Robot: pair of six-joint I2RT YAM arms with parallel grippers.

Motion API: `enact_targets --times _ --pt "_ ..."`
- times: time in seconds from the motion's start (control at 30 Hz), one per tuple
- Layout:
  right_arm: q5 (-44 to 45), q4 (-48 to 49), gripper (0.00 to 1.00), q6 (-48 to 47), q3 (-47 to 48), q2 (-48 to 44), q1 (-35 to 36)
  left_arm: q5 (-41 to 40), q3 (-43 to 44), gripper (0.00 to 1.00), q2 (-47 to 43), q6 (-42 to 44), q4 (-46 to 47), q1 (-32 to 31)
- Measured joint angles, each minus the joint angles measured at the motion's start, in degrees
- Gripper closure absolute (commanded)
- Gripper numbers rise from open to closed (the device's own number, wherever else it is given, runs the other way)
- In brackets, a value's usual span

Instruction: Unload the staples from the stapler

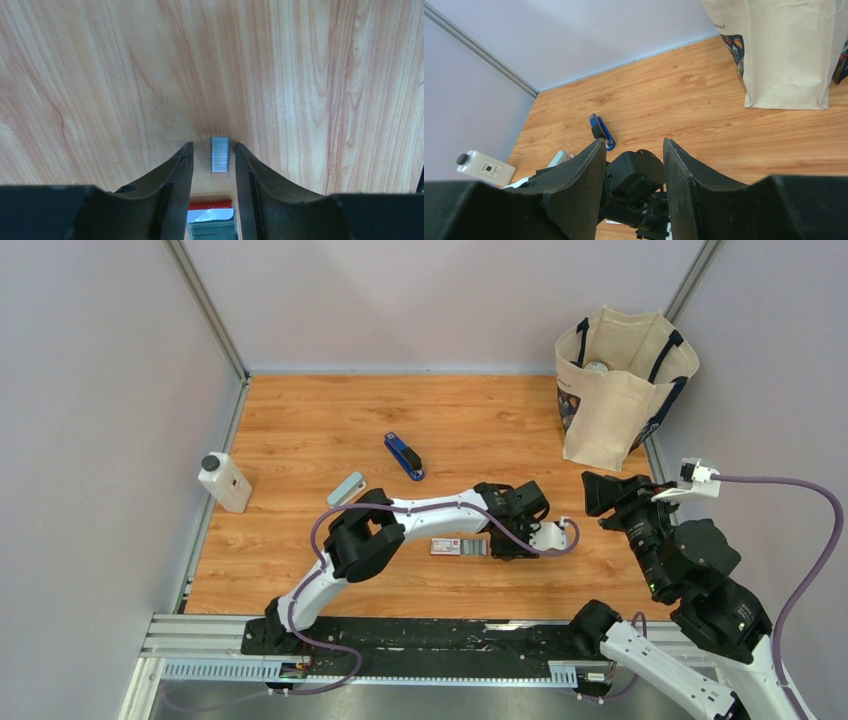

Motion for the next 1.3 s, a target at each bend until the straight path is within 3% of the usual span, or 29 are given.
enact_targets --times 0.1,0.33,0.57,0.73,1.0,1.3 --pt "0.00 -0.13 0.53 0.00 0.00 0.00 0.00 -0.20 0.00 0.71 -0.02 -0.02 -0.11 -0.26" --pt "0.00 -0.13 0.53 -0.02 0.00 0.02 0.00 -1.09 0.00 0.82 -0.15 -0.04 -0.11 -0.42" --pt "0.00 -0.11 0.53 -0.39 0.46 0.48 0.00 -2.73 0.09 0.82 -1.68 -0.72 -4.50 0.33" --pt "0.00 0.17 0.52 -1.77 2.73 2.10 0.00 -1.51 5.27 0.83 -5.11 -3.93 -11.58 3.43" --pt "-1.84 2.67 0.48 -3.41 7.48 7.04 0.00 4.63 14.45 0.84 -21.14 -13.97 -15.93 16.70" --pt "-14.84 8.15 0.42 -2.60 9.57 15.19 0.00 21.20 9.05 0.80 -41.53 -31.21 -8.87 28.63"
